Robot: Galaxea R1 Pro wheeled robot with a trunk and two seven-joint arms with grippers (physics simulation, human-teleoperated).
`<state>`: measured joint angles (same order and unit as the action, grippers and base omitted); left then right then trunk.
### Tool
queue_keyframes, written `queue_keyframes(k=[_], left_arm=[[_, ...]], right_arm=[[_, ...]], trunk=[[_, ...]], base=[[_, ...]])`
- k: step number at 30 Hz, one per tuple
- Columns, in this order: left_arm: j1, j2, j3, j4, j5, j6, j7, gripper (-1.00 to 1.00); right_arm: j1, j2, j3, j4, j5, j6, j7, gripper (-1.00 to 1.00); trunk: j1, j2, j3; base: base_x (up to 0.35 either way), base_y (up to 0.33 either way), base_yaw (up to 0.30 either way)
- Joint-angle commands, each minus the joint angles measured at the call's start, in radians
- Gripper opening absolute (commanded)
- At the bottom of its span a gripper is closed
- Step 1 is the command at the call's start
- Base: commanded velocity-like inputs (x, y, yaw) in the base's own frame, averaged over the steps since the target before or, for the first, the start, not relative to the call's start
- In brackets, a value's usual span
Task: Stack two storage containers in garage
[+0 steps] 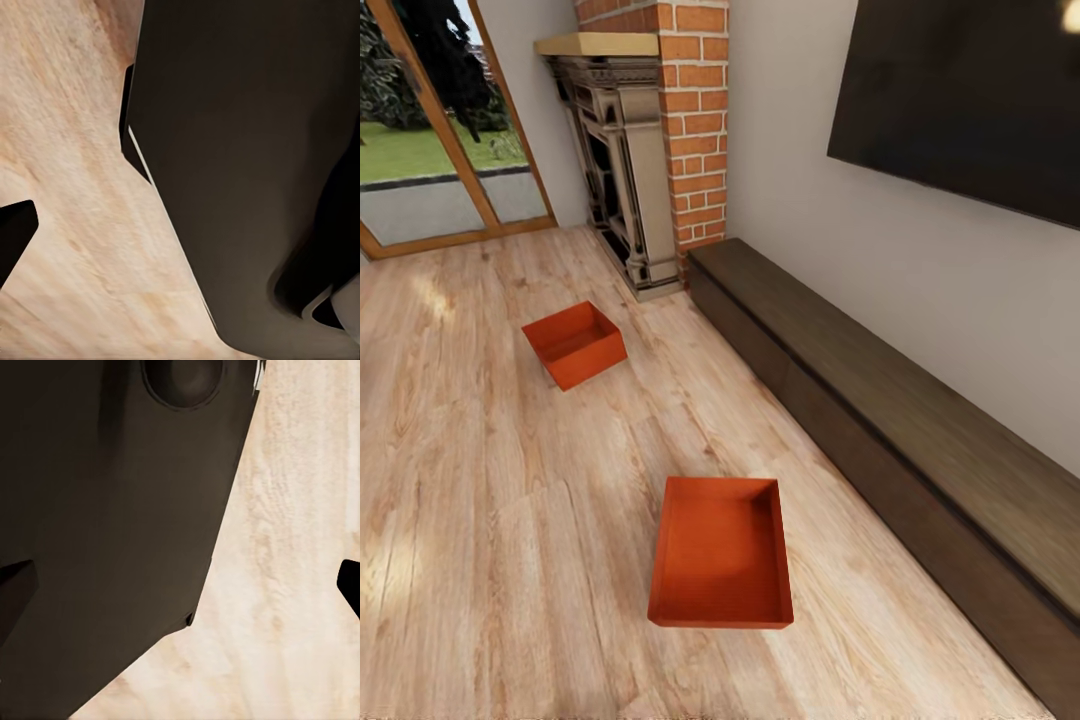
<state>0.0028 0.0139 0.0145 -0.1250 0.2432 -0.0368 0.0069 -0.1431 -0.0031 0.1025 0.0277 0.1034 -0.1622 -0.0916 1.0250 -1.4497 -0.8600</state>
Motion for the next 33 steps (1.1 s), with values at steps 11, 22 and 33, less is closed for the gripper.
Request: queue_keyframes(k=[11, 22, 33], left_arm=[[0.0, 0.0, 0.002, -0.001, 0.004, -0.002, 0.001, 1.0], [0.0, 0.0, 0.002, -0.001, 0.004, -0.002, 0.001, 1.0], [0.0, 0.0, 0.002, -0.001, 0.004, -0.002, 0.001, 1.0]], right_arm=[[-0.001, 0.002, 0.005, 0.003, 0.01, -0.003, -0.007, 1.0], [-0.001, 0.002, 0.005, 0.003, 0.01, -0.003, -0.007, 1.0], [-0.001, 0.002, 0.005, 0.003, 0.009, -0.003, -0.007, 1.0]], trunk=[[0.0, 0.0, -0.018], [0.0, 0.0, -0.035], [0.0, 0.0, -0.053]], base=[[0.0, 0.0, 0.0], [0.0, 0.0, 0.0], [0.0, 0.0, 0.0]])
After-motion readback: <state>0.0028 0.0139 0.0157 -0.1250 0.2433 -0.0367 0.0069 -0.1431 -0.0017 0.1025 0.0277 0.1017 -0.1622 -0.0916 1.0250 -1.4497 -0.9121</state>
